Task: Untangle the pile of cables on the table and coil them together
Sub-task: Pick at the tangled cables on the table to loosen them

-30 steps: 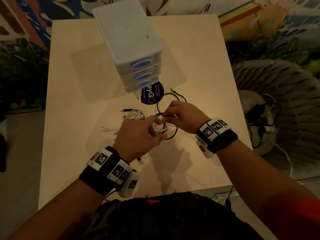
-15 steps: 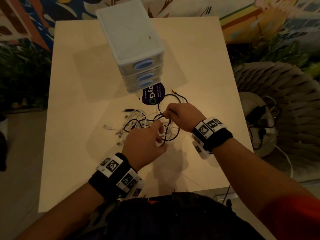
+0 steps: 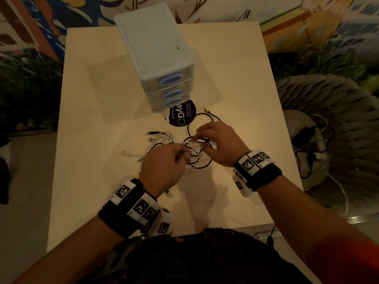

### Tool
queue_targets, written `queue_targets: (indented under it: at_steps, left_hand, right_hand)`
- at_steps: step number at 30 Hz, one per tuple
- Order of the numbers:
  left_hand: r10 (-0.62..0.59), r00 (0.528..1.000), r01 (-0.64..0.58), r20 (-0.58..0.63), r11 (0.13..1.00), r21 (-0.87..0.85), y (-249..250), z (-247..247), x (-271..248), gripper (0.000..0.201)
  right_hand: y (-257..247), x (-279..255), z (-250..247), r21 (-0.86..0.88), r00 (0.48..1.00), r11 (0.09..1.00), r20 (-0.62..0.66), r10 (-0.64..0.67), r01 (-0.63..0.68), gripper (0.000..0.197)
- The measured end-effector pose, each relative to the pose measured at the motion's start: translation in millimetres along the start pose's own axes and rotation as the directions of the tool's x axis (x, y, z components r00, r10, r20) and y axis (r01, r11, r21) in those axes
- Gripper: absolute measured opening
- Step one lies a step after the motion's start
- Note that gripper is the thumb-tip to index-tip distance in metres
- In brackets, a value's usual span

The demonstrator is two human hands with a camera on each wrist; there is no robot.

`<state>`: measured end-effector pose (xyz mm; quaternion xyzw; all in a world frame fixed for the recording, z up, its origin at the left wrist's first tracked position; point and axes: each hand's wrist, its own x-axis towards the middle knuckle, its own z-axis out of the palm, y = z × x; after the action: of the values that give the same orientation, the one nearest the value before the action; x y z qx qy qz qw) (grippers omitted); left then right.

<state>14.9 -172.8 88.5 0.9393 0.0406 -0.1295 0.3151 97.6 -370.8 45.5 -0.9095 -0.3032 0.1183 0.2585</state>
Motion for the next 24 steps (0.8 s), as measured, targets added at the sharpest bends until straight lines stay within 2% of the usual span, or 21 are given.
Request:
queue_targets:
  at_steps: [5, 11, 15, 18, 22, 24]
  left_hand:
    - [-0.004, 0.995, -0.013, -0.103, 0.988, -0.157, -4.8, -8.7, 6.5, 0.016]
    - [0.026, 0.995, -0.058, -0.101, 0.944, -0.326, -7.7, -15.9, 6.3, 0.016]
    - [0.052, 0.995, -0.08, -0.089, 0.933, -0.352, -5.9, -14.4, 5.4, 0.016]
    - [0.11, 0.991, -0.129, -0.071, 0.917, -0.378, -5.4, -12.7, 5.7, 0.016]
    - [0.174, 0.985, -0.167, -0.009, 0.925, -0.341, -9.8, -13.7, 6.5, 0.019]
    - [0.176, 0.984, -0.173, 0.006, 0.971, -0.166, -12.9, -14.2, 6.7, 0.023]
  right_hand:
    - [-5.9, -9.5, 3.7, 0.023, 0.998, 0.998, -0.021, -0.059, 0.059, 0.021]
    - [16.8, -13.2, 4.9, 0.051, 0.987, 0.989, -0.084, 0.139, -0.135, 0.02]
    - [8.2, -11.5, -5.1, 0.11, 0.997, 0.993, -0.061, 0.056, -0.049, 0.033]
    - [0.9, -5.9, -3.1, 0.079, 1.0, 0.997, 0.026, -0.017, 0.015, 0.024]
    - [3.7, -0.4, -4.5, 0.096, 0.993, 0.991, 0.079, 0.086, -0.094, 0.021]
    - [4.8, 0.3, -8.5, 0.107, 0.986, 0.985, 0.109, 0.125, -0.137, 0.021]
